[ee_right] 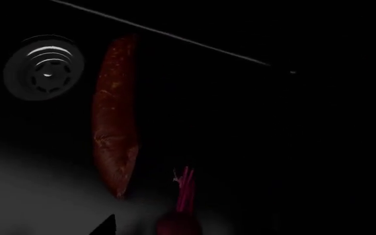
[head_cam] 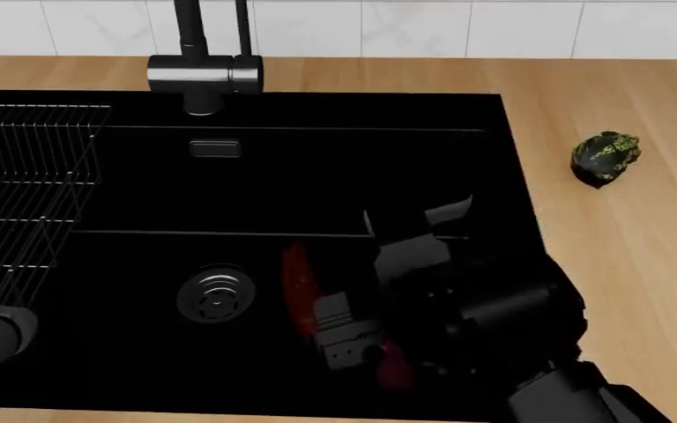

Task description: Pick the beet from the counter and place it in the sink

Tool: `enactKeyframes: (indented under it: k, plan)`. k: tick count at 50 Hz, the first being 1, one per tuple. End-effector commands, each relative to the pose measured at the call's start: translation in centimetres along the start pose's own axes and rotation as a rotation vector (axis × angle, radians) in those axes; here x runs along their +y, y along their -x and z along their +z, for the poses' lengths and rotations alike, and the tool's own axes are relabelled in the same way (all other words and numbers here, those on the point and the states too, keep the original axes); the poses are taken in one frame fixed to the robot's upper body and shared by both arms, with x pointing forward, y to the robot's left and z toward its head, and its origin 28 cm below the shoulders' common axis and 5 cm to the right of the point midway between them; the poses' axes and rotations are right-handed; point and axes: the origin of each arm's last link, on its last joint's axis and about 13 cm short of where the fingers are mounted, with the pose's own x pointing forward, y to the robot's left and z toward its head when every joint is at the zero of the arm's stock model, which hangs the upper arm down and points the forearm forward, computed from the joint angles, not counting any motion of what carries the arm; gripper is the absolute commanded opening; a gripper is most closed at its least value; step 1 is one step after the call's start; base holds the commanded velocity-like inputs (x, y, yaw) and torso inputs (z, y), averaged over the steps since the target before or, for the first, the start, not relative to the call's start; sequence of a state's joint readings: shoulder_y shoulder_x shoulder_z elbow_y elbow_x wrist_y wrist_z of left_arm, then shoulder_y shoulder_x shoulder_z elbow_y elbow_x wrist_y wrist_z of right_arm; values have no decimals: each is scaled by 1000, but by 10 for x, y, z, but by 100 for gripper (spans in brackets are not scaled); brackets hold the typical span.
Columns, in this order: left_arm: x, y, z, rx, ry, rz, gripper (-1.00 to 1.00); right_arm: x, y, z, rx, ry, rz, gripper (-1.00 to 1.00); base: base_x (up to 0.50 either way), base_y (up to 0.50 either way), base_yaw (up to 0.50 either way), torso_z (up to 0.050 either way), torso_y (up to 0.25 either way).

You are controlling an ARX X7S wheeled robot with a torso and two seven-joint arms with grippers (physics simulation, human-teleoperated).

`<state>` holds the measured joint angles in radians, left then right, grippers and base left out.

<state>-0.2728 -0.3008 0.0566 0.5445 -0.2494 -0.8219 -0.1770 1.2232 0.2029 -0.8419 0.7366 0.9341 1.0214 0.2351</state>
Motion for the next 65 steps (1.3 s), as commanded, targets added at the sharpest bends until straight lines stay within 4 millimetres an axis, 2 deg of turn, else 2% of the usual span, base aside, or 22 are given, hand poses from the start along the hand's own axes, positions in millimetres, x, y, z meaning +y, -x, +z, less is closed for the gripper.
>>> enactKeyframes:
  k: [1,6,13,29,40,47,54,65]
  plan:
    - [0,-2,-1,4,15,5,100,2,15,12,-77,-43,56,100,0,0,0,0,0]
    - [0,-2,-1,2,13,2,100,1,31,19,-142,-77,83,100,0,0,0,0,0]
    - [0,-2,0,-1,12,-4,100,1,43,16,-219,-109,98,100,0,0,0,0,0]
    - [0,-1,-4,8,8,2,100,7,84,-20,-411,-119,112,100,0,0,0,0,0]
    - [0,-1,-4,4,15,-1,100,5,121,-41,-516,-149,110,100,0,0,0,0,0]
    - [-1,-1,-4,5,15,-3,100,6,124,-59,-532,-170,126,100,0,0,0,0,0]
    - [-1,-1,-4,6,12,-5,100,4,141,-79,-566,-195,132,100,0,0,0,0,0]
    - [-2,0,-3,3,13,-7,100,4,160,-97,-600,-186,132,100,0,0,0,0,0]
